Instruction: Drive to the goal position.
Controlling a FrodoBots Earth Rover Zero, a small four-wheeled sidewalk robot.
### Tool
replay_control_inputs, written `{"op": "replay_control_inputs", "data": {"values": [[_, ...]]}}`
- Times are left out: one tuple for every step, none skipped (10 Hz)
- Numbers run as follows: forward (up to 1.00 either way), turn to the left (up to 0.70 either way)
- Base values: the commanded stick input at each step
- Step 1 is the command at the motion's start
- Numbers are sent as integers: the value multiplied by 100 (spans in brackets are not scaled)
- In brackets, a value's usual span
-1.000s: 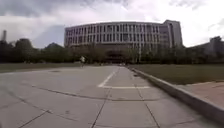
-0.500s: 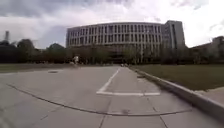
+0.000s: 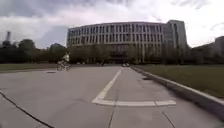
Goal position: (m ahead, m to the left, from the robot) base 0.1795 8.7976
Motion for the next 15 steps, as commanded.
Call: {"op": "replay_control_inputs", "data": {"values": [[100,-27],[100,-27],[100,-27],[100,-23],[100,-6],[100,0],[100,0],[100,-9],[100,-21],[100,-27],[100,-25],[100,0],[100,0],[100,0],[100,0]]}}
